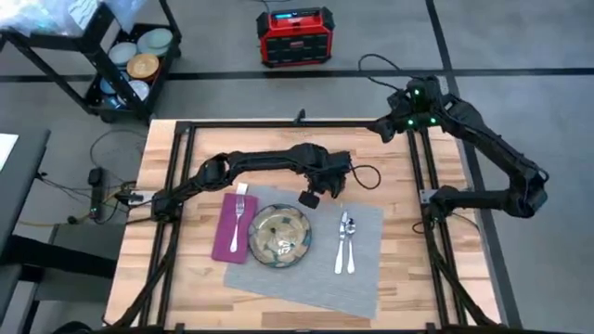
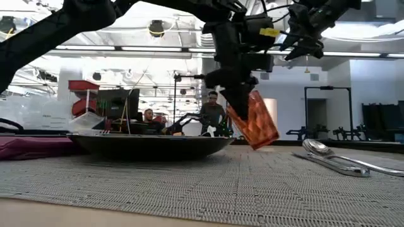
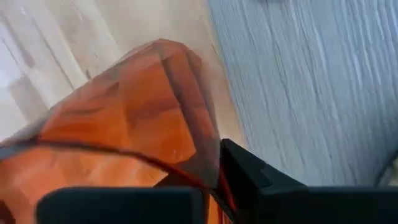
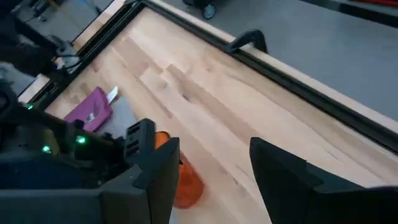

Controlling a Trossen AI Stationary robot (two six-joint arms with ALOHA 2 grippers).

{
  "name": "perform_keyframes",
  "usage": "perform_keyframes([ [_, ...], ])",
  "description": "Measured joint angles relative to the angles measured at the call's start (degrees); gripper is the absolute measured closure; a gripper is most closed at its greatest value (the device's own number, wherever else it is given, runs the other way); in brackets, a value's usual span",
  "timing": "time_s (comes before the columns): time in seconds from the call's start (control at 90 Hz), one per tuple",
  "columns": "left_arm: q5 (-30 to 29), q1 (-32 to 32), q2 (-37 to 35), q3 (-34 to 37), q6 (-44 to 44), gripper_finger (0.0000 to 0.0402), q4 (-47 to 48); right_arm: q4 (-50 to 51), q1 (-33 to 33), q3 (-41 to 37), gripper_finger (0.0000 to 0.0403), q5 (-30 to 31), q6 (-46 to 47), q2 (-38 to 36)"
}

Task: Set table place
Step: Put the orange cup to the top right of the gray table placemat

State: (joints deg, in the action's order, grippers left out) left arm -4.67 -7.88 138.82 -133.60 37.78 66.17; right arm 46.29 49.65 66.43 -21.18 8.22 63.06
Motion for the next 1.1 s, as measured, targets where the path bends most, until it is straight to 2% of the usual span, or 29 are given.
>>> perform_keyframes([
  [0.244,-2.80,0.59,0.00,0.00,-1.20,0.0259,-4.46,3.87,0.02,0.00,0.0183,-2.53,-2.65,-0.15],
  [0.422,-10.82,0.47,0.00,-0.20,-4.45,0.0217,-5.28,7.96,-0.17,0.00,0.0178,-3.24,-4.44,-0.17],
  [0.589,-12.29,-0.78,-2.13,-1.03,-11.20,0.0208,-2.29,12.41,-0.17,0.00,0.0178,-3.29,-7.10,-0.10],
  [0.822,-4.41,-3.43,-11.44,-1.03,-22.28,0.0211,-2.13,10.60,-1.08,0.00,0.0178,-3.31,-7.38,0.47],
  [1.1,-3.15,-6.87,-19.28,-1.09,-31.72,0.0212,8.76,7.46,-5.82,-0.02,0.0178,-3.22,-7.35,8.26],
])
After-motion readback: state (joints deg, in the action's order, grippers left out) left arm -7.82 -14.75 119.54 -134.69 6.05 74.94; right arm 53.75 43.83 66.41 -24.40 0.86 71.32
